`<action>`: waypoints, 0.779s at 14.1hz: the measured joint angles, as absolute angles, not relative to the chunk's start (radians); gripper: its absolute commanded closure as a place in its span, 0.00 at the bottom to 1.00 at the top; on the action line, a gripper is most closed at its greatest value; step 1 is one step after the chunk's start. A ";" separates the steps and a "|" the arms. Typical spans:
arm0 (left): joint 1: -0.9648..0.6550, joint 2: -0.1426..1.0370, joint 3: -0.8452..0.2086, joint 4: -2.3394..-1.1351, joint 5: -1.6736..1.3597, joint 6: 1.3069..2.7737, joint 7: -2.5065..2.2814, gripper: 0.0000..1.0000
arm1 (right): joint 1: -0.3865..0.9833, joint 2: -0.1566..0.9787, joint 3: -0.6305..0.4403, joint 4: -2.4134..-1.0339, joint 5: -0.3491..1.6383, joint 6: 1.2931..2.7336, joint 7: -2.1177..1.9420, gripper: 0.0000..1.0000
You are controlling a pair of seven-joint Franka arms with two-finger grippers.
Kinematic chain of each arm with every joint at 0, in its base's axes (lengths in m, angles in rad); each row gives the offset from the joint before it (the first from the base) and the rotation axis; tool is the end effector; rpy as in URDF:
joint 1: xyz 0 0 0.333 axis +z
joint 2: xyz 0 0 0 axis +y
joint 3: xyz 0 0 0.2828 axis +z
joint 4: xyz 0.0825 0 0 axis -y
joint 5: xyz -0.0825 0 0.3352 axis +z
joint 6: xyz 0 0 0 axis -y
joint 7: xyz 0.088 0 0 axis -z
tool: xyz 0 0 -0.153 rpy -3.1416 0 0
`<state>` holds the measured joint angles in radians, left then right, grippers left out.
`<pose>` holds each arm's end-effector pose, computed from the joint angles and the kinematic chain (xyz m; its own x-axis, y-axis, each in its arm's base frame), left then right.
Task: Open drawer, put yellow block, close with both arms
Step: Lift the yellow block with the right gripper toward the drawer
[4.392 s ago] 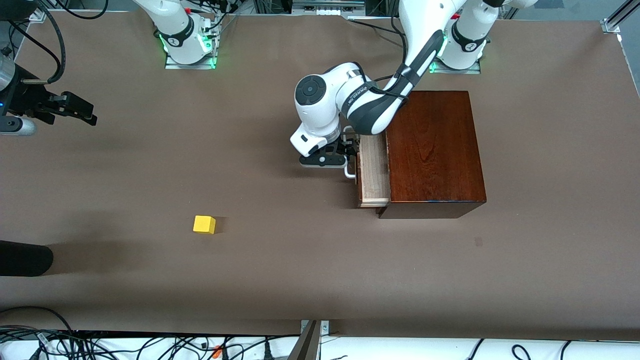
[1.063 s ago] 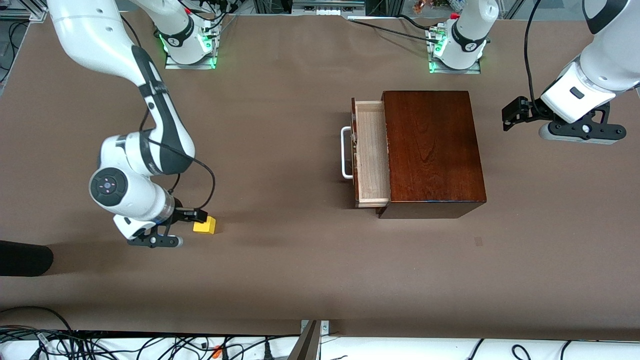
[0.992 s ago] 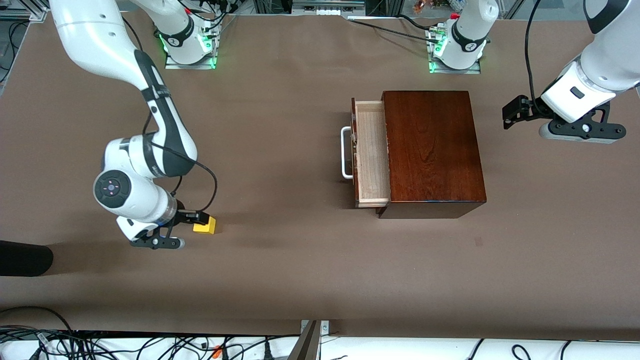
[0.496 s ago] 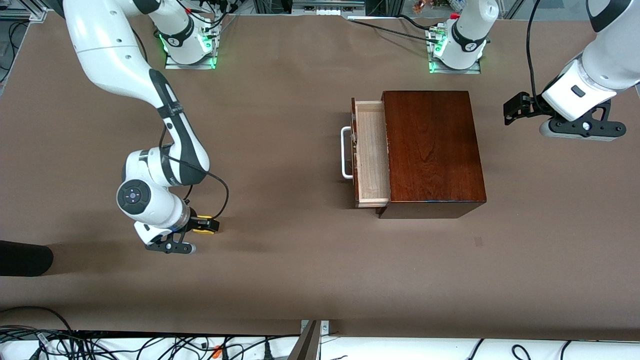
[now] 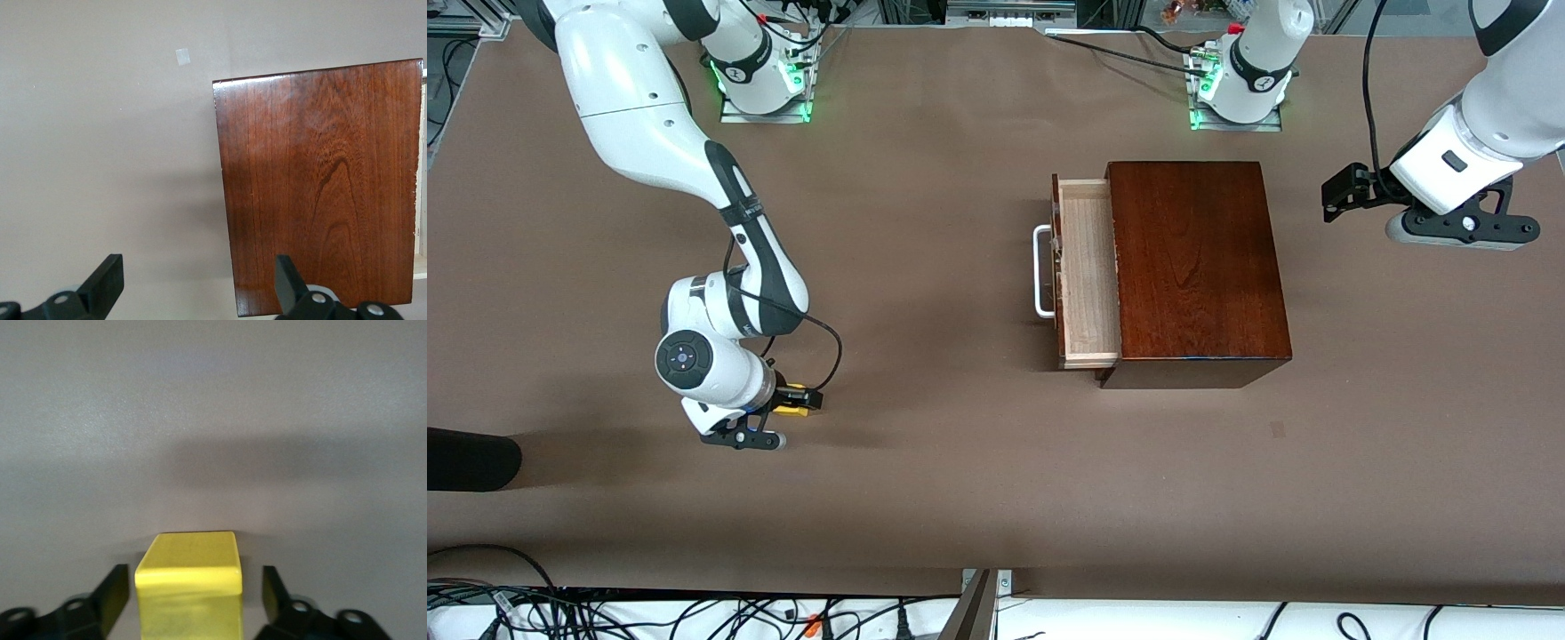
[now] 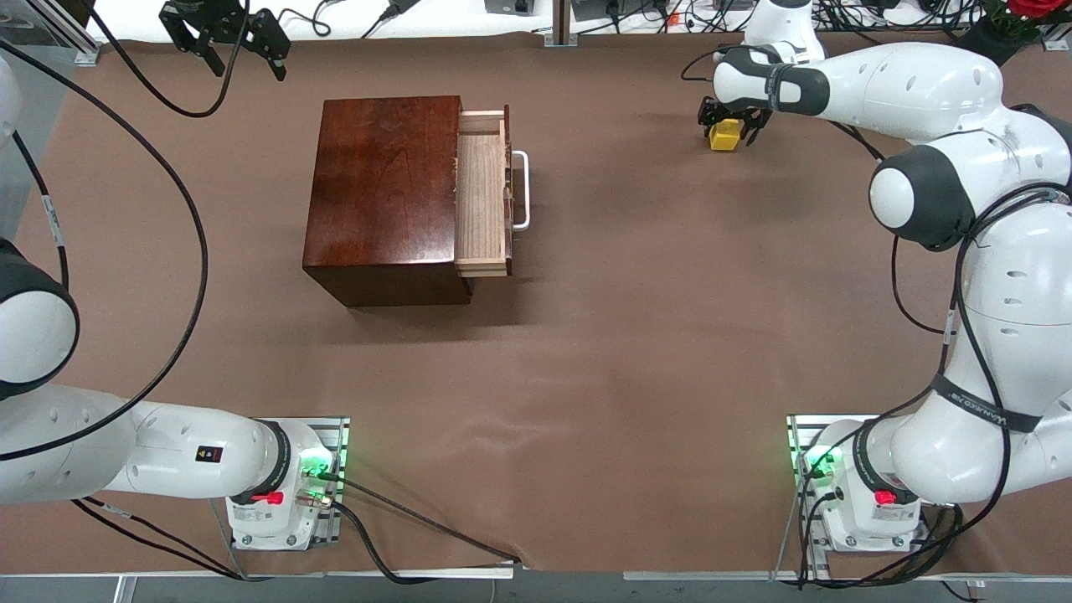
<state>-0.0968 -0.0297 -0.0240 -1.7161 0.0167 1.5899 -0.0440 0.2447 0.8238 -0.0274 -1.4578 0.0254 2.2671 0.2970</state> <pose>0.4861 -0.0566 0.5007 0.9925 -0.0764 -0.0955 -0.0788 -0.9967 -0.0215 0.6410 0.1453 0.1543 0.9961 -0.0874 -0.0133 -0.0873 -0.9962 0.0050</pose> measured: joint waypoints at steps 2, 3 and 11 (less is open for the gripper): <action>-0.097 -0.030 -0.024 -1.716 0.017 1.590 -0.044 0.00 | 0.246 0.822 -0.027 -1.458 0.025 2.267 0.297 1.00; -0.097 -0.030 -0.025 -1.716 0.017 1.589 -0.044 0.00 | 0.246 0.815 -0.027 -1.455 0.025 2.264 0.297 1.00; -0.097 -0.030 -0.025 -1.715 0.017 1.588 -0.044 0.00 | 0.246 0.455 -0.030 -1.425 0.024 1.768 0.290 1.00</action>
